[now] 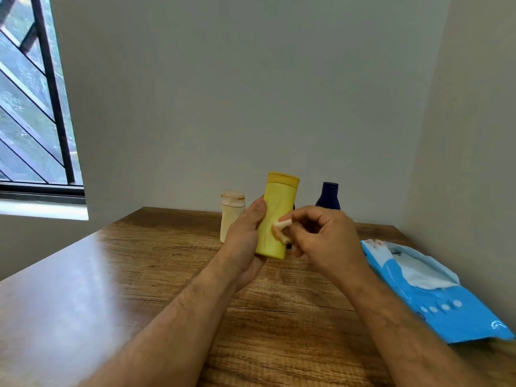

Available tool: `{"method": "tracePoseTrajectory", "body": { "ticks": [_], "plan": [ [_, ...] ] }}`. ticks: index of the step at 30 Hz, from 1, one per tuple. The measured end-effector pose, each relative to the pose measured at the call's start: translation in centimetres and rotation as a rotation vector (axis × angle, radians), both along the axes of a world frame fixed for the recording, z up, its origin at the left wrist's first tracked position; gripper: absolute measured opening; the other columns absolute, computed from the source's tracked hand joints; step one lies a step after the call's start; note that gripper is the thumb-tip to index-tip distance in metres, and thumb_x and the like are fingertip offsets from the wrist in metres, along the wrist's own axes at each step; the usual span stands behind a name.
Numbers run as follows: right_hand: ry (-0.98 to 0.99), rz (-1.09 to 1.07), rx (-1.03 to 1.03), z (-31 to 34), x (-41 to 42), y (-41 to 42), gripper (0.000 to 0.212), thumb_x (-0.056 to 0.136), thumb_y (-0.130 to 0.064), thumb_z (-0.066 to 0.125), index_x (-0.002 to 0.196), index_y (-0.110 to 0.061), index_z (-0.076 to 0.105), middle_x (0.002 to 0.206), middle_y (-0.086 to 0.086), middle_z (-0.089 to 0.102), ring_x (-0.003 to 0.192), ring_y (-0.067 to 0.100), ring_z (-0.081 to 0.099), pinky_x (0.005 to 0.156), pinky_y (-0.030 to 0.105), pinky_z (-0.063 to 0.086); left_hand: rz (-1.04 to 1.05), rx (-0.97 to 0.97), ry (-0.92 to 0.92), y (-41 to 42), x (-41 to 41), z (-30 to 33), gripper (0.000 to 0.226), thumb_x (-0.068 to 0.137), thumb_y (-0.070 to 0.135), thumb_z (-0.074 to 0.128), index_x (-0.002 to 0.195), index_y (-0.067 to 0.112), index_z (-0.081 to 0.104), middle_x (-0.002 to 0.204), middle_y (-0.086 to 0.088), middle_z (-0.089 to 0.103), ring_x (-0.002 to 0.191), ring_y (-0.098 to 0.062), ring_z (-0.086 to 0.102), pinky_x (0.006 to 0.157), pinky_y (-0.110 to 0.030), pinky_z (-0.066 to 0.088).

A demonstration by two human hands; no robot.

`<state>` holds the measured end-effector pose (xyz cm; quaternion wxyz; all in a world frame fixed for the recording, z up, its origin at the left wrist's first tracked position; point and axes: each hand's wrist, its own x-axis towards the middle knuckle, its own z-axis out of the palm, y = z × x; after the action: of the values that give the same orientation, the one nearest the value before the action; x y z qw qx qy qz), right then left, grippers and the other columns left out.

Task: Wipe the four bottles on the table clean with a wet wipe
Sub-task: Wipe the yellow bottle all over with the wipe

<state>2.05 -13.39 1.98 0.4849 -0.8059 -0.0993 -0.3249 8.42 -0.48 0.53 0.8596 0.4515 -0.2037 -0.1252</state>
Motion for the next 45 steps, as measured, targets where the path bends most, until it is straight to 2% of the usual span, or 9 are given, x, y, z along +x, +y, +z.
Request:
{"method": "tracePoseTrajectory", "body": {
  "ticks": [6,8,15,24,27,30,35,41,45],
  "plan": [
    [-0.224,-0.246,0.085,0.0,0.8,-0.8,0.012,0.089,-0.02,0.07,0.094,-0.03,0.073,0.085,-0.009,0.072,0.074,0.01,0.068,0.064,0.032,0.06,-0.09,0.062,-0.015,-0.7,-0.2,-0.6,0.035,0.103,0.036,0.044,0.124,0.018,0.065,0.113,-0.014,0.073,0.092,-0.026,0.071,0.082,-0.045,0.057],
    [-0.226,-0.225,0.025,-0.1,0.8,-0.8,0.016,0.088,-0.019,0.072,0.091,-0.034,0.074,0.086,-0.011,0.071,0.075,0.008,0.068,0.065,0.032,0.06,-0.08,0.05,-0.028,-0.6,-0.2,-0.5,0.036,0.104,0.035,0.043,0.128,0.019,0.064,0.121,-0.016,0.07,0.101,-0.029,0.068,0.092,-0.049,0.053],
    [0.109,0.076,-0.274,-0.4,-0.1,0.1,0.022,0.085,-0.009,0.07,0.08,-0.029,0.079,0.075,-0.014,0.071,0.063,0.005,0.063,0.054,0.016,0.052,0.001,-0.016,-0.041,-0.2,0.8,-1.1,0.043,0.105,0.033,0.038,0.14,0.014,0.053,0.134,-0.023,0.061,0.129,-0.039,0.054,0.11,-0.053,0.042],
    [-0.26,-0.313,-0.126,-0.2,0.7,-0.9,0.011,0.09,-0.023,0.069,0.099,-0.026,0.074,0.09,-0.01,0.068,0.083,0.005,0.063,0.072,0.021,0.055,-0.062,0.044,-0.068,-0.9,0.2,-1.1,0.043,0.102,0.037,0.042,0.138,0.02,0.056,0.131,-0.023,0.063,0.112,-0.039,0.058,0.091,-0.052,0.052],
    [-0.131,-0.169,-0.159,-0.3,0.4,-0.5,0.012,0.088,-0.021,0.07,0.091,-0.031,0.075,0.088,-0.014,0.068,0.078,0.003,0.063,0.066,0.015,0.054,-0.051,-0.018,-0.046,-0.7,0.2,-0.9,0.04,0.104,0.033,0.039,0.137,0.019,0.056,0.128,-0.019,0.066,0.111,-0.033,0.064,0.09,-0.046,0.055],
    [0.074,0.044,-0.282,-0.5,-0.1,0.4,0.02,0.086,-0.012,0.067,0.084,-0.028,0.078,0.08,-0.015,0.07,0.069,0.009,0.064,0.06,0.024,0.057,-0.014,-0.056,-0.042,-0.3,0.6,-0.9,0.042,0.105,0.033,0.036,0.138,0.017,0.055,0.128,-0.018,0.066,0.11,-0.032,0.065,0.096,-0.046,0.053],
    [0.002,-0.028,-0.297,-0.5,-0.1,0.4,0.013,0.087,-0.019,0.068,0.091,-0.028,0.077,0.08,-0.017,0.067,0.067,0.003,0.062,0.057,0.018,0.053,-0.042,-0.056,-0.008,-0.4,0.6,-0.9,0.041,0.107,0.034,0.034,0.137,0.017,0.057,0.129,-0.02,0.065,0.114,-0.034,0.063,0.101,-0.049,0.049],
    [-0.236,-0.382,-0.096,0.1,0.7,-1.1,0.013,0.09,-0.026,0.068,0.101,-0.024,0.073,0.09,-0.01,0.067,0.082,0.005,0.062,0.073,0.023,0.055,-0.132,0.038,0.011,-1.3,0.1,-1.5,0.038,0.104,0.037,0.039,0.128,0.025,0.066,0.119,-0.018,0.066,0.098,-0.037,0.057,0.064,-0.038,0.052],
    [-0.146,-0.146,-0.168,-0.3,0.2,-0.4,0.014,0.086,-0.02,0.07,0.093,-0.031,0.076,0.091,-0.012,0.067,0.082,0.001,0.062,0.07,0.011,0.05,-0.122,-0.05,0.008,-1.4,0.1,-1.4,0.04,0.106,0.032,0.034,0.135,0.019,0.059,0.126,-0.017,0.066,0.105,-0.03,0.065,0.085,-0.043,0.053]
  ]
}}
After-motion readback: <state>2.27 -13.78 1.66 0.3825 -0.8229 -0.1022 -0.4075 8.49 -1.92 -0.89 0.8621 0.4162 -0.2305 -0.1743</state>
